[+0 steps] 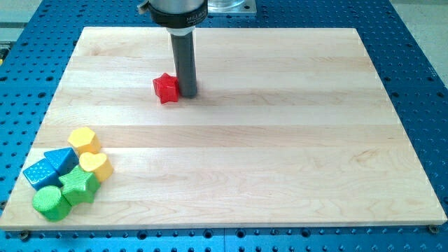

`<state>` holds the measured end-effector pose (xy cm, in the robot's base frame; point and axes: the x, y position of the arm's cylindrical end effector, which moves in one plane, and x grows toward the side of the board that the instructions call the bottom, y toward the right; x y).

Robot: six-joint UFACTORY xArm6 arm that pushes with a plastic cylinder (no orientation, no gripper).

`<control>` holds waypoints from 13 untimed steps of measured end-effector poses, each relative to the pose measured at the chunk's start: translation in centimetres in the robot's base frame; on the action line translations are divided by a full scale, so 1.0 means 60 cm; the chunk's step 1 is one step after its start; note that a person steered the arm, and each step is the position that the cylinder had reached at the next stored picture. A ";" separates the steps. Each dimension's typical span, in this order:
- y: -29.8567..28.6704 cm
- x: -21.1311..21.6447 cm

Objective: Place the red blocks towards the center left of the board

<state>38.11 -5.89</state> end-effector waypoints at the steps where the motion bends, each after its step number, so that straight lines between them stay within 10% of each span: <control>1: 0.038 0.000; 4: 0.109 -0.131; 7: 0.079 -0.018; 10: 0.033 -0.141; 13: -0.021 -0.038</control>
<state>35.84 -7.14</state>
